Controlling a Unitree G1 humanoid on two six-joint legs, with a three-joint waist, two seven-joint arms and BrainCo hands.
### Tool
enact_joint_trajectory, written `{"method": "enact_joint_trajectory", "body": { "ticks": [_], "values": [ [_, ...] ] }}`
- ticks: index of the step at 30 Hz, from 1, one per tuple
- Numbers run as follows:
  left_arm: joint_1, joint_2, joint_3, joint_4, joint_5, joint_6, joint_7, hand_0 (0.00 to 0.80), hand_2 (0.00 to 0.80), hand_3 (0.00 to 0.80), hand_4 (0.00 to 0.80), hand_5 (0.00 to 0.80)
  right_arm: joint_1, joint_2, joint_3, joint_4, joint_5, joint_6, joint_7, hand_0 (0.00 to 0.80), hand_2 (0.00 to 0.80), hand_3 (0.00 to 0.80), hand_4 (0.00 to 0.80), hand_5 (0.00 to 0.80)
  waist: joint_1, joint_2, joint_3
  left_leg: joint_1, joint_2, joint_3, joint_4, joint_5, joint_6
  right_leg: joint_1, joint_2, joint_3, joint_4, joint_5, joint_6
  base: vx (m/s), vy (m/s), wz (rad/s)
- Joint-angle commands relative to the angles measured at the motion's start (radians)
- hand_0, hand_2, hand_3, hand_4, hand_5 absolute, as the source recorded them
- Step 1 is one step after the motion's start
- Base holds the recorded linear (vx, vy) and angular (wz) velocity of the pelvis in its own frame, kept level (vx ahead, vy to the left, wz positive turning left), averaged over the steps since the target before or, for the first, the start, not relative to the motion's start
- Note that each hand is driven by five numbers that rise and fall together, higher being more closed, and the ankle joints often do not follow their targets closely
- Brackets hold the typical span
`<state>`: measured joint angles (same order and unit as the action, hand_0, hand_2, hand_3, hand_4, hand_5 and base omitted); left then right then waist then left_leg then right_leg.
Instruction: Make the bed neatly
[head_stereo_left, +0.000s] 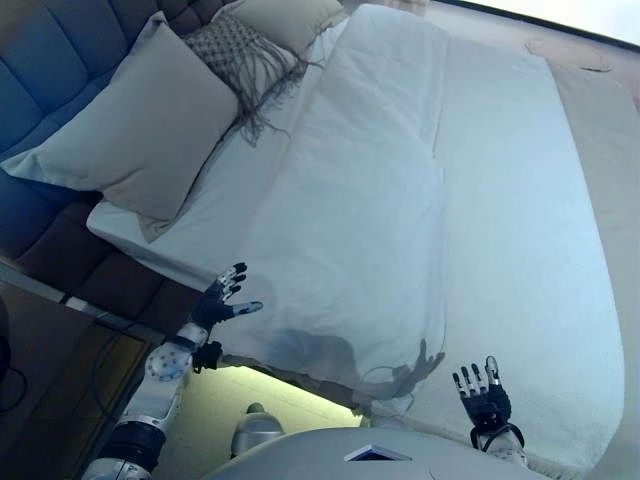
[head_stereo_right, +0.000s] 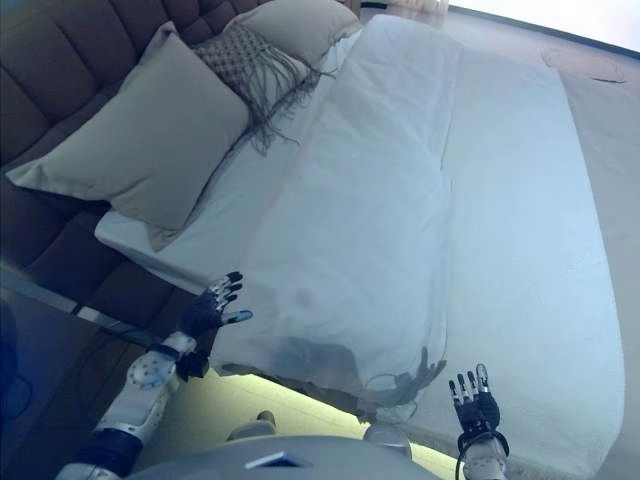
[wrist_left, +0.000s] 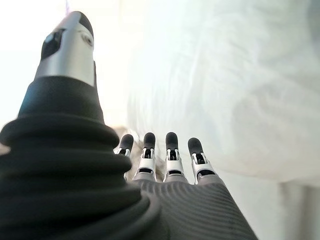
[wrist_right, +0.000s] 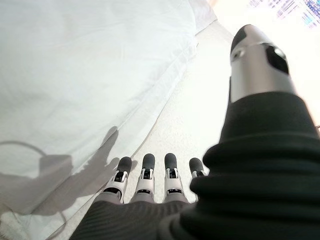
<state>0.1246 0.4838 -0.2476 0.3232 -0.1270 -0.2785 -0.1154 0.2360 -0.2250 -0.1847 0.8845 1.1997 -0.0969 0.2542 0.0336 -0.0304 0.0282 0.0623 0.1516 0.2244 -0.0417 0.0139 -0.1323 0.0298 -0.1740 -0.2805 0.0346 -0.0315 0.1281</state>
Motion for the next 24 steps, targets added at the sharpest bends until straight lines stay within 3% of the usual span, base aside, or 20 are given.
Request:
{"method": "enact_joint_trajectory", "body": {
  "ticks": [1, 4, 7, 13, 18, 24],
  "values": [
    [-0.112, 0.03, -0.038, -0.012, 0.239, -0.113, 0.166, 0.0, 0.0, 0.0, 0.0, 0.0, -0.037, -0.002, -0.017, -0.062, 0.004, -0.022, 0.025, 0.0, 0.0, 0.0, 0.0, 0.0, -0.022, 0.0, 0.037, -0.054, 0.026, -0.013, 0.061, -0.005, 0.046, -0.067, -0.081, -0.004, 0.037, 0.092, 0.089, -0.014, -0.06, -0.11],
    [-0.208, 0.03, -0.107, 0.035, 0.407, -0.084, 0.301, 0.0, 0.0, 0.0, 0.0, 0.0, -0.072, 0.0, 0.031, -0.078, 0.019, -0.028, 0.02, 0.0, 0.0, 0.0, 0.0, 0.0, -0.036, -0.009, 0.063, -0.101, 0.032, -0.03, 0.095, -0.011, 0.046, -0.122, -0.079, 0.014, 0.072, 0.087, 0.088, -0.129, -0.092, -0.17],
    [-0.339, 0.021, -0.174, 0.128, 0.556, -0.054, 0.451, 0.0, 0.0, 0.0, 0.0, 0.0, -0.151, -0.01, 0.088, -0.119, 0.038, -0.047, 0.011, 0.0, 0.0, 0.0, 0.0, 0.0, -0.061, -0.014, 0.143, -0.202, 0.039, -0.049, 0.173, -0.024, 0.042, -0.223, -0.079, 0.037, 0.128, 0.085, 0.08, -0.363, -0.017, -0.35],
    [-0.502, -0.03, -0.255, 0.277, 0.637, 0.032, 0.676, 0.0, 0.0, 0.0, 0.0, 0.0, -0.238, -0.053, 0.168, -0.218, 0.066, -0.083, -0.004, 0.0, 0.0, 0.0, 0.0, 0.0, -0.105, -0.006, 0.283, -0.398, 0.054, -0.065, 0.325, -0.028, 0.033, -0.415, -0.09, 0.088, 0.259, 0.079, 0.061, -0.255, 0.086, -0.34],
    [-0.563, -0.047, -0.28, 0.334, 0.653, 0.1, 0.773, 0.0, 0.0, 0.0, 0.0, 0.0, -0.28, -0.087, 0.212, -0.279, 0.093, -0.114, -0.003, 0.0, 0.0, 0.0, 0.0, 0.0, -0.122, -0.014, 0.349, -0.512, 0.055, -0.067, 0.389, -0.018, 0.029, -0.525, -0.097, 0.108, 0.314, 0.085, 0.05, -0.158, 0.08, -0.16],
    [-0.613, -0.043, -0.298, 0.424, 0.705, 0.222, 0.825, 0.0, 0.0, 0.0, 0.0, 0.0, -0.291, -0.1, 0.236, -0.346, 0.137, -0.114, -0.023, 0.0, 0.0, 0.0, 0.0, 0.0, -0.133, -0.053, 0.38, -0.58, 0.062, -0.053, 0.427, -0.012, 0.026, -0.587, -0.097, 0.121, 0.334, 0.099, 0.052, -0.077, 0.028, -0.06]
  ]
}}
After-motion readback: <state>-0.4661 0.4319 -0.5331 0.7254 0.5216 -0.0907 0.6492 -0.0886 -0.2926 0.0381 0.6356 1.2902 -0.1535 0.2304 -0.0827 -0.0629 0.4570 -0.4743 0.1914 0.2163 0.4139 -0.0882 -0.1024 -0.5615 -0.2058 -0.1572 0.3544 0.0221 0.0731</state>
